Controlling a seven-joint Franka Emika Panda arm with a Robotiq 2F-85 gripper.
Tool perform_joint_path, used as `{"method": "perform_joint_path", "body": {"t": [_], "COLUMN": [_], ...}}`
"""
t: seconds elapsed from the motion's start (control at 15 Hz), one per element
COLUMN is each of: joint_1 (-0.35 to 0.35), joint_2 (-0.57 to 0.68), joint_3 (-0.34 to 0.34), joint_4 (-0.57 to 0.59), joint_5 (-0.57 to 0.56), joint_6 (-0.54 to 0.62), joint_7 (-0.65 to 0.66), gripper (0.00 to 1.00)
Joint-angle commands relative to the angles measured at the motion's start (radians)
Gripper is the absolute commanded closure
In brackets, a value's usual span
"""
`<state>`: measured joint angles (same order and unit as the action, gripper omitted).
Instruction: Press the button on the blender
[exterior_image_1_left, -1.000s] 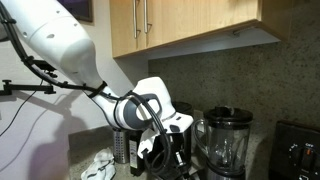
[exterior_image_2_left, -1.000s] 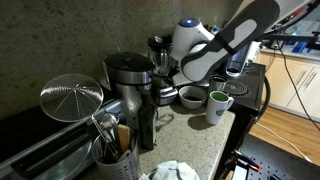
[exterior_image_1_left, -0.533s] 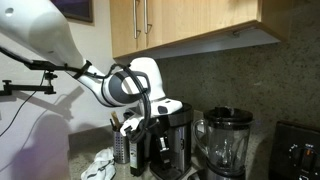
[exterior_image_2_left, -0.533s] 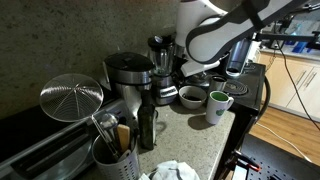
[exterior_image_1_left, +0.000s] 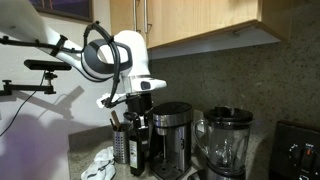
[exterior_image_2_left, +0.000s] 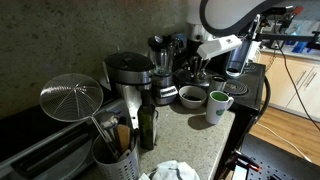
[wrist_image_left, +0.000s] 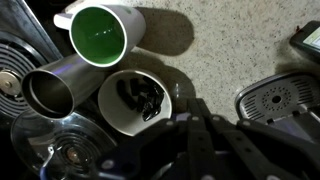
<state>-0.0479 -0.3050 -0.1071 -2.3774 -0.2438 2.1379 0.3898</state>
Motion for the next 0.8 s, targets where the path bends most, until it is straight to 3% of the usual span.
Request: {"method": "perform_joint_path", "body": {"t": [0.0,0.73], "joint_1": [-0.021,-0.017], "joint_2": [-0.12,-0.202], "joint_3": [0.035,0.08], "joint_4": [-0.028,-0.009], "joint_5": [0.052,0.084], "joint_6": [-0.112,-0.212], "joint_7": [-0.088,-0.102], "gripper": [0.81,0.01]}}
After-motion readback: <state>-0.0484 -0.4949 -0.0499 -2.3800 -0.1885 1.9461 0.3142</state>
